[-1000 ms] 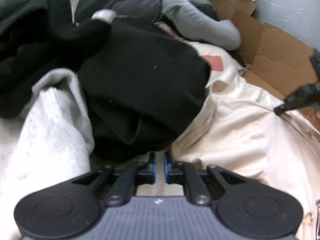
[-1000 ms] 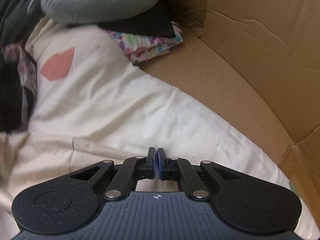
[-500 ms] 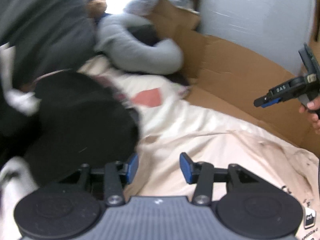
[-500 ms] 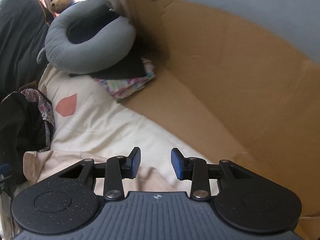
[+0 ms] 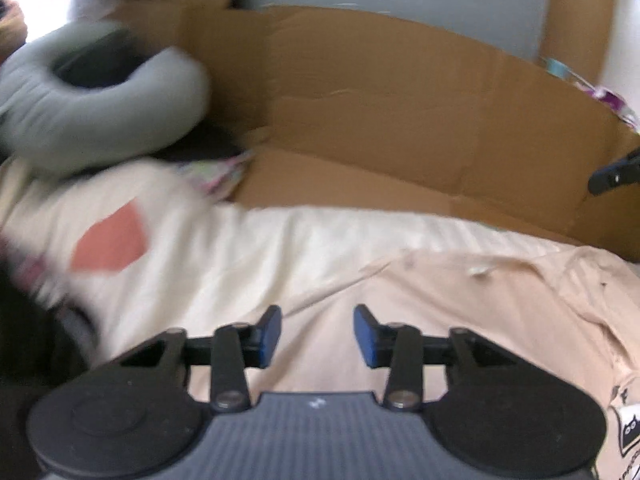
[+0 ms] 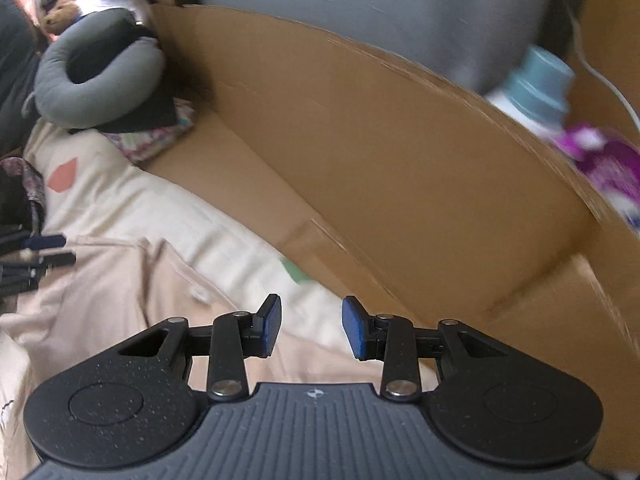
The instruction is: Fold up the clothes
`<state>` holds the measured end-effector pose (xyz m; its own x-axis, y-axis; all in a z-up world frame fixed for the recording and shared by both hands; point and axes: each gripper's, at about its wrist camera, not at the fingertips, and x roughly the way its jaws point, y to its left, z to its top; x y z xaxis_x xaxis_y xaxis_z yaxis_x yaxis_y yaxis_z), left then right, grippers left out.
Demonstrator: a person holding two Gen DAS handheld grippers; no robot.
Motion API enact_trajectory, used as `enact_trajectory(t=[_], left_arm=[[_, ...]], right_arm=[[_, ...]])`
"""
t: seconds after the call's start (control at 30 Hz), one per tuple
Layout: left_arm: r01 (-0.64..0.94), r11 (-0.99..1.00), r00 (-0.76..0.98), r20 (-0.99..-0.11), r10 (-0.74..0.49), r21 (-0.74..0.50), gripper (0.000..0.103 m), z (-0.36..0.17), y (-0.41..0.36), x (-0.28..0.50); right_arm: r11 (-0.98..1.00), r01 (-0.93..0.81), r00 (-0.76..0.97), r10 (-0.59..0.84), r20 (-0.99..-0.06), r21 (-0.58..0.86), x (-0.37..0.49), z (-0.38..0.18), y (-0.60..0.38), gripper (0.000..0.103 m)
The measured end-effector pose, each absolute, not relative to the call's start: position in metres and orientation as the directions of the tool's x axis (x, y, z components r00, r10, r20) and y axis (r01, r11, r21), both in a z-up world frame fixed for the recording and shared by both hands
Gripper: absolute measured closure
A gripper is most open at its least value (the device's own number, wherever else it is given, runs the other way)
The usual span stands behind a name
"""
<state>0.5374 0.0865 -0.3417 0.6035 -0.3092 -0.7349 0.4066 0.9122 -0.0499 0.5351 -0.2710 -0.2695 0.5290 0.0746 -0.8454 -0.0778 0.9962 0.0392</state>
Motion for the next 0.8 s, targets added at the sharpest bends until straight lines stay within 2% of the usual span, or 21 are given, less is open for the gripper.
enact_trajectory(t=[0.13, 0.27, 0.33, 0.43, 0.67, 0.77, 0.8], left_arm=[[0.490, 0.870, 0.559, -0.745, -0.364, -0.057, 0.077, -0.339, 0.052, 0.559], [0.528, 0.845, 0.497, -0.774, -0.391, -0.087, 0.080, -0.349, 0.019, 0.587], [0.514, 0.851, 0.455, -0.805, -0.380, -0.110, 0.080, -0.357, 0.007, 0.600], [0.506, 0.860, 0.426, -0.845, -0.323, -0.074, 0.080, -0.365, -0.003, 0.608], [0.489, 0.871, 0.361, -0.901, -0.240, -0.036, 0.079, -0.380, -0.005, 0.611], [0.481, 0.877, 0.353, -0.911, -0.214, -0.020, 0.085, -0.380, -0.007, 0.612], [0.478, 0.878, 0.350, -0.914, -0.205, -0.014, 0.090, -0.380, -0.007, 0.612]], right_arm=[[0.998, -0.029, 0.524, 0.063, -0.849, 0.056, 0.513, -0.277, -0.287, 0.063], [0.997, -0.004, 0.511, 0.069, -0.857, 0.077, 0.500, -0.283, -0.287, 0.064], [0.995, 0.015, 0.512, 0.077, -0.856, 0.098, 0.495, -0.287, -0.283, 0.066], [0.989, 0.027, 0.514, 0.110, -0.850, 0.145, 0.494, -0.298, -0.273, 0.071], [0.973, -0.044, 0.497, 0.218, -0.840, 0.227, 0.490, -0.352, -0.227, 0.072], [0.958, -0.069, 0.490, 0.277, -0.826, 0.279, 0.491, -0.365, -0.211, 0.072], [0.951, -0.080, 0.489, 0.299, -0.819, 0.299, 0.491, -0.367, -0.207, 0.072]])
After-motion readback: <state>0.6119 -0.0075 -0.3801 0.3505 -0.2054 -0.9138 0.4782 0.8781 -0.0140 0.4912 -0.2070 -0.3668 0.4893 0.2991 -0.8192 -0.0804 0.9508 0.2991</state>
